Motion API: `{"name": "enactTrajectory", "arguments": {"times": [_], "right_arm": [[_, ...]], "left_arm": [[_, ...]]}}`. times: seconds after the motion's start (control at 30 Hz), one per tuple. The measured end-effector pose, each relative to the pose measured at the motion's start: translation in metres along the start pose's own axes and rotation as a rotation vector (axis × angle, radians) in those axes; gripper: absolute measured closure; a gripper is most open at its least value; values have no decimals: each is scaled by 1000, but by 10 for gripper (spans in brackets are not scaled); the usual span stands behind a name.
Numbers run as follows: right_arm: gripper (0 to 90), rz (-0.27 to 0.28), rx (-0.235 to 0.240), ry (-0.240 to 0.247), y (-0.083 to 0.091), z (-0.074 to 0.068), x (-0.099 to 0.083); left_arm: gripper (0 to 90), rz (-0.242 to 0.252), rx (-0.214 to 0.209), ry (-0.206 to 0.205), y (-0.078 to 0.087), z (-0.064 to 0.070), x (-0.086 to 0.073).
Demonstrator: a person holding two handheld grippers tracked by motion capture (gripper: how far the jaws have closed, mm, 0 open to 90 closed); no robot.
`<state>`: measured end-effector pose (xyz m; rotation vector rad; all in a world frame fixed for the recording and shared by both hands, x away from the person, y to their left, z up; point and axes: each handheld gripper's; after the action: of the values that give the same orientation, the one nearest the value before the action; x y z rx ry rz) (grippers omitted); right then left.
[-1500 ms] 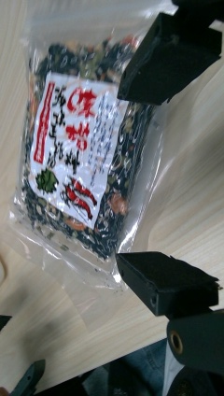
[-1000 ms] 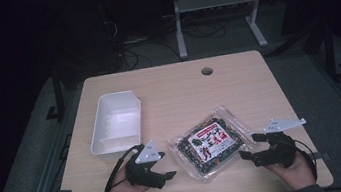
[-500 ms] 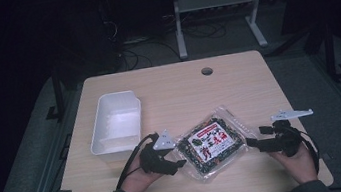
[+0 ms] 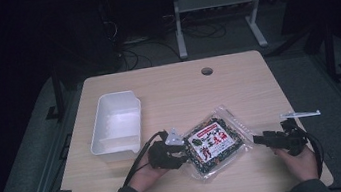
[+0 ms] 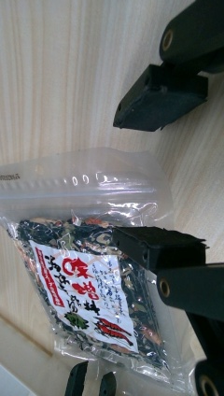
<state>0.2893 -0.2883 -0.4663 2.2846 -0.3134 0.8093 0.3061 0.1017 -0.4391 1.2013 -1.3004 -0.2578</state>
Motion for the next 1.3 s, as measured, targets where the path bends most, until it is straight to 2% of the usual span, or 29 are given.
{"name": "enactTrajectory", "arguments": {"times": [0.17, 0.33, 0.53, 0.63, 0.7, 0.77, 0.8, 0.87, 0.97, 1.13, 1.3], "right_arm": [[489, 7, 40, -27, -2, 3, -1], [514, 2, 83, -48, -8, 5, -1], [549, 5, 99, -52, -12, 5, 0], [609, 12, 99, -62, -12, 6, 0], [679, 8, 95, -82, -14, 10, 0], [702, 13, 102, -89, -14, 11, 0], [753, 20, 97, -95, -14, 12, 1], [803, 22, 89, -91, -14, 12, 1], [880, 32, 119, -80, -12, 12, 2], [889, 28, 124, -75, -11, 10, 3], [891, 27, 132, -33, -5, 3, 7]], "left_arm": [[599, -13, -12, 8, -5, 0, 0], [600, -14, -12, 10, -6, 0, 1], [600, -12, -10, 11, -6, 1, 0], [601, -13, -8, 7, -6, 1, 0], [605, -13, -6, 5, -6, 2, 0], [606, -11, -5, 5, -7, 2, 0], [606, -11, -4, 5, -6, 2, 0], [606, -9, -4, 6, -6, 2, 0], [593, -4, -5, 12, -6, 1, 0], [568, -2, -13, 19, -6, 0, 0], [544, 18, -34, 41, -4, -2, 0]]}}
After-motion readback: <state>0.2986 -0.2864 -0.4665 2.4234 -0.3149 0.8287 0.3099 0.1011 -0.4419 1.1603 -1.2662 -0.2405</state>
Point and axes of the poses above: each handheld gripper's, and its own axes: y roughly backward along the jaws, x roughly out of its top, z roughly to its right, and after that the axes turned 13 degrees about x, right-handed
